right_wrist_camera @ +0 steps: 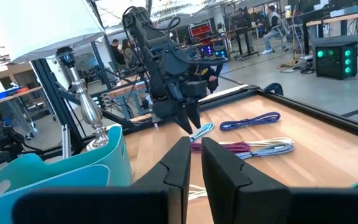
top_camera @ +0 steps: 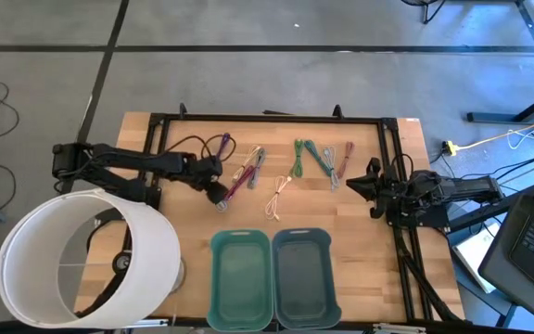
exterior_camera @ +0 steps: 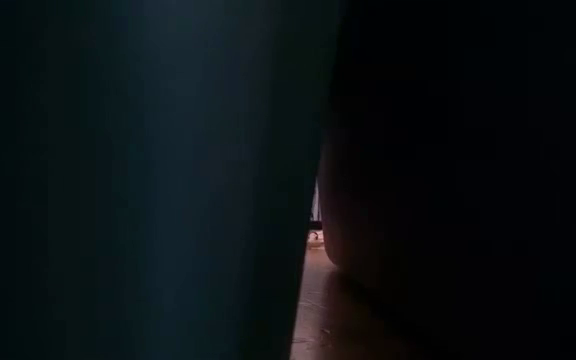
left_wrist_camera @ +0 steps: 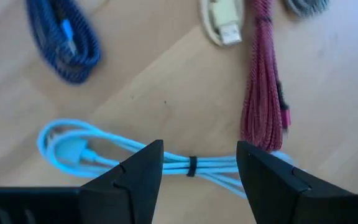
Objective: Pick & Place USB Port
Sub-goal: Put the left light blue charger cable into the green bin
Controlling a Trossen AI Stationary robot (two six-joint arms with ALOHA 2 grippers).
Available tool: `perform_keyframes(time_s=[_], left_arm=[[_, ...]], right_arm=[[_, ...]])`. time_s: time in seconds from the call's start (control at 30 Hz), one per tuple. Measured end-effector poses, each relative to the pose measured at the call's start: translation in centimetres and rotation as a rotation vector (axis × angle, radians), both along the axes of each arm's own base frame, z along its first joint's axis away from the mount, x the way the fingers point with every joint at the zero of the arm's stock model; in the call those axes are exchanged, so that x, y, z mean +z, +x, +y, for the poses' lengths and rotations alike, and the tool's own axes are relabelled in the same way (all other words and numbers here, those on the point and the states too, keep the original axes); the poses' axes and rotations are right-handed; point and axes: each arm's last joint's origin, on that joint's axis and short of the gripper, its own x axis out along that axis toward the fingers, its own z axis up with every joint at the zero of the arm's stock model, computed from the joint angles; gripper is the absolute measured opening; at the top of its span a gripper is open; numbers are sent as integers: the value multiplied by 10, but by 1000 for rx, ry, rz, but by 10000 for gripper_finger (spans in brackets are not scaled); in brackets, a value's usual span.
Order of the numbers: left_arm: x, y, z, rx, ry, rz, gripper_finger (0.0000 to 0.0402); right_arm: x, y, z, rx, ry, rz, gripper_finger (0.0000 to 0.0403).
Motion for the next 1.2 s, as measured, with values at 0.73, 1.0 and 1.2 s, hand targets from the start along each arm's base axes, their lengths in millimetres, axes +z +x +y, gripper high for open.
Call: perform_keyframes(time_s=[0.73, 1.0, 1.2], left_arm=[[-8, -8, -1, 442, -92, 55, 198], [-34, -3, 1, 472, -102, 130, 198], [-35, -5, 0, 457, -25, 154, 147]], right_arm=[[-10, 0, 0, 0, -16, 102, 44], [-10, 0, 0, 0, -18, 108, 44], [-10, 0, 0, 0, -17, 102, 44]])
